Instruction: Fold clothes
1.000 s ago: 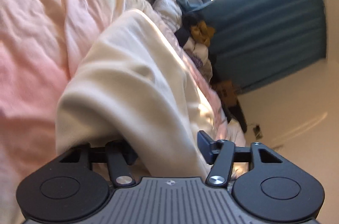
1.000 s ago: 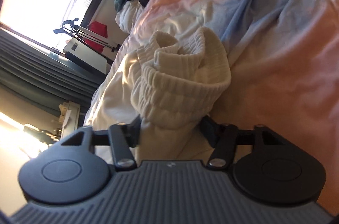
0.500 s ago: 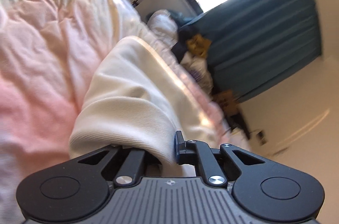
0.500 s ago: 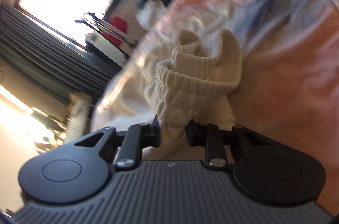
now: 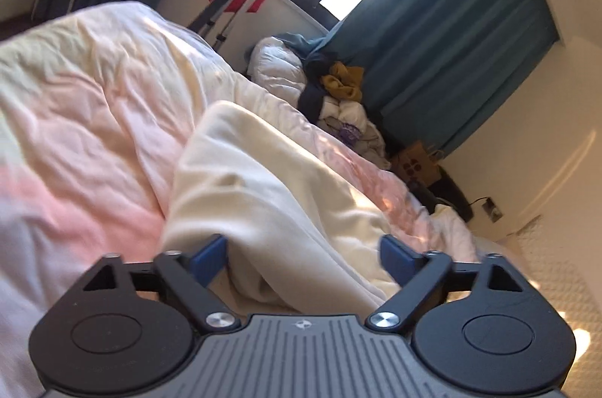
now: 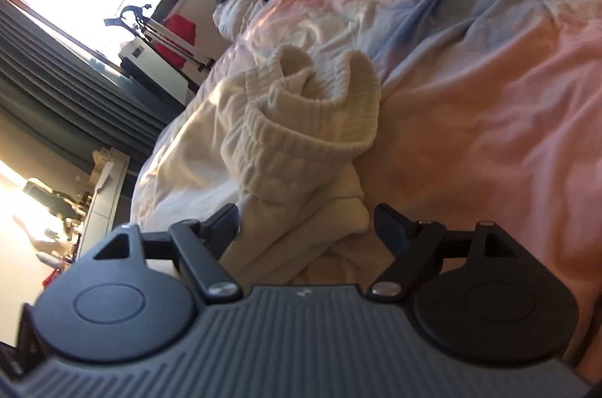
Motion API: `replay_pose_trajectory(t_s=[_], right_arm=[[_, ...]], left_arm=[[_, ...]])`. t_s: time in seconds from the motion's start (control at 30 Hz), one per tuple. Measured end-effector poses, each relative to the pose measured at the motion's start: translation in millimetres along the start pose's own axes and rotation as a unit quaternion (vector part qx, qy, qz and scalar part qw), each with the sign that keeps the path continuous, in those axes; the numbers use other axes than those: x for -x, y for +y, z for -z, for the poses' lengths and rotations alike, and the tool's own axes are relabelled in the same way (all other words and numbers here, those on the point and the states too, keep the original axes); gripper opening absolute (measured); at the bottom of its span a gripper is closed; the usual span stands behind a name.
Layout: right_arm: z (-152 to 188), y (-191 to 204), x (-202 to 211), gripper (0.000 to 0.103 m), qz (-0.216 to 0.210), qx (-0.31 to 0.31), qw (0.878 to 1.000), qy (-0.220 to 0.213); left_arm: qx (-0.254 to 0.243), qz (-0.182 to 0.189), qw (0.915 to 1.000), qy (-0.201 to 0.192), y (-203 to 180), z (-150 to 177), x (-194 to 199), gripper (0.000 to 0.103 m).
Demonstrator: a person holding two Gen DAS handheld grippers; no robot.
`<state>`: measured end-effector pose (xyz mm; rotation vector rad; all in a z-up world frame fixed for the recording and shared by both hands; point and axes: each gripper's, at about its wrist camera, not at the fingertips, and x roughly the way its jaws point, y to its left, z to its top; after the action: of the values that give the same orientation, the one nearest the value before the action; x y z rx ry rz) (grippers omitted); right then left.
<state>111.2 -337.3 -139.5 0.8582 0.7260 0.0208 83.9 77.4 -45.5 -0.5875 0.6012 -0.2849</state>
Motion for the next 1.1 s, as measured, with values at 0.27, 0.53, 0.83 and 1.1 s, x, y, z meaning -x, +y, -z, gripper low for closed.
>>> replay_pose_trajectory(t_s=[0.27,0.53,0.83,1.1], right_arm=[[-10.5,-6.4,-36.9,0.083,-0.006,-0.01,1.0,0.024],[-21.4,-16.0,-69.6,0.091,-0.046,-0.044,0.997,0.042],[-23.6,-4.3,-47.3,0.081,-0.137,-0.054,0.989,0.011],[-18.0,-2.4,-43.2,0.043,-0.099,-0.033,0.995,0.007]], left_arm=[[0.024,-0.07,0.9963,0.043,27.2,-30.7,-52.6,0.096],[0.097,-0.034,0.991,0.086,69.0,-20.5,-95.4,0.097],[0.142,-0.023,0.9868,0.075,84.9,-16.0,-95.5,0.082],[0.117,-0.019,0.9916,0.051,73.1,-15.9,-78.2,0.042]])
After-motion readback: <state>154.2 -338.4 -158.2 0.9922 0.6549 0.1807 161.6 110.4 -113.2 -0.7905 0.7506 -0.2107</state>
